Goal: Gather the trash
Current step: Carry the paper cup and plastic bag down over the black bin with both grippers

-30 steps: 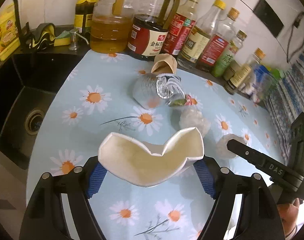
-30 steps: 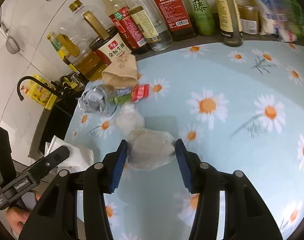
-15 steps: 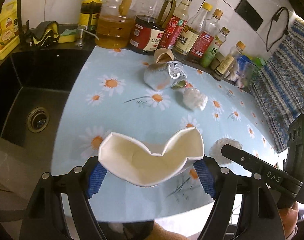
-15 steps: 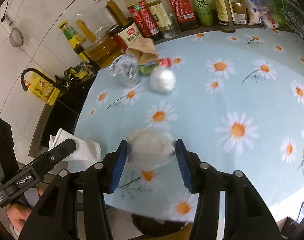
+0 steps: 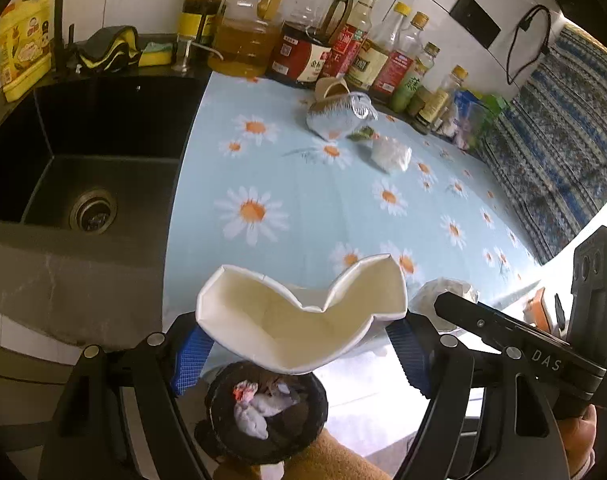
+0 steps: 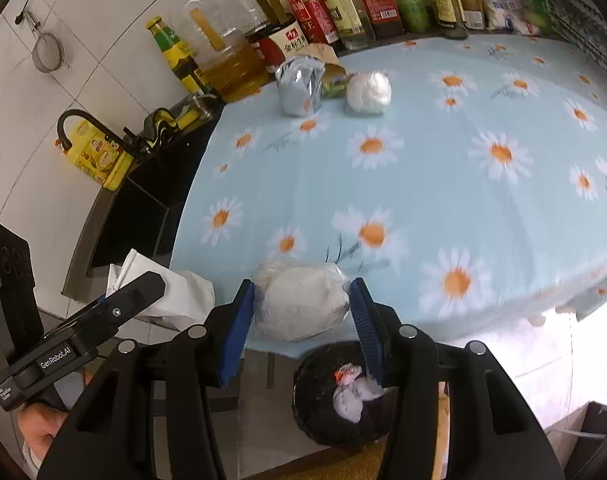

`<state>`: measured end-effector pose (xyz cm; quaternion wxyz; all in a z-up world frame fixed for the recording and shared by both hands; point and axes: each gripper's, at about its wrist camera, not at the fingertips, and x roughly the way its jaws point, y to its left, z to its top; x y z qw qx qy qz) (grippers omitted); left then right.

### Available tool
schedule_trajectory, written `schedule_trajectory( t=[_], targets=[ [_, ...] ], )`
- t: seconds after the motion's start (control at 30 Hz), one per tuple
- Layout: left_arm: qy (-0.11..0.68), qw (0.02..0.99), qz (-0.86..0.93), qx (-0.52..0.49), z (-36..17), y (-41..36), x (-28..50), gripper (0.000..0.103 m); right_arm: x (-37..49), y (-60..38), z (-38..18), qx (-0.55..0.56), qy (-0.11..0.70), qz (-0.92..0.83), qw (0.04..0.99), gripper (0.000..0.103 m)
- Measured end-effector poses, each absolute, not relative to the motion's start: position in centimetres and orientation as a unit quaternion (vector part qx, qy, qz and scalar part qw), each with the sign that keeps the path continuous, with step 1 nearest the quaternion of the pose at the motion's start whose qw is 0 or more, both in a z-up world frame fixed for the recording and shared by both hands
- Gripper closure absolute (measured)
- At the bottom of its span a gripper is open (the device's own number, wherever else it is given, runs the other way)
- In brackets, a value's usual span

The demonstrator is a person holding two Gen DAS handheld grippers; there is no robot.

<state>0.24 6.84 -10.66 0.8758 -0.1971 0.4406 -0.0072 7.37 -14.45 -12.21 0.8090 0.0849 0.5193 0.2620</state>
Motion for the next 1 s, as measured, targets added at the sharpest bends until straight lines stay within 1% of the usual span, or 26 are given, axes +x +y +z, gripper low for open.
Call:
schedule_trajectory(
  t=[0.43, 0.6, 1.0],
  targets=[
    [0.469, 0.863, -0.026, -0.185, -12.8, 6.3, -3.7, 0.027, 1.7, -15.2, -15.5, 0.118, 0.561, 0.241, 0.783, 0.053],
    [0.481, 0.855, -0.017, -0.19, -13.9, 6.3, -4.4, 0.027, 1.3, -15.2, -17.5, 0.139, 0.594, 0.242, 0.755, 0.053],
    [0.54, 0.819, -0.005, -0.195, -18.7, 5.2, -5.5, 0.027, 1.6, -15.6, -22.0, 0.16, 0.644, 0.244, 0.707, 0.053]
  ],
)
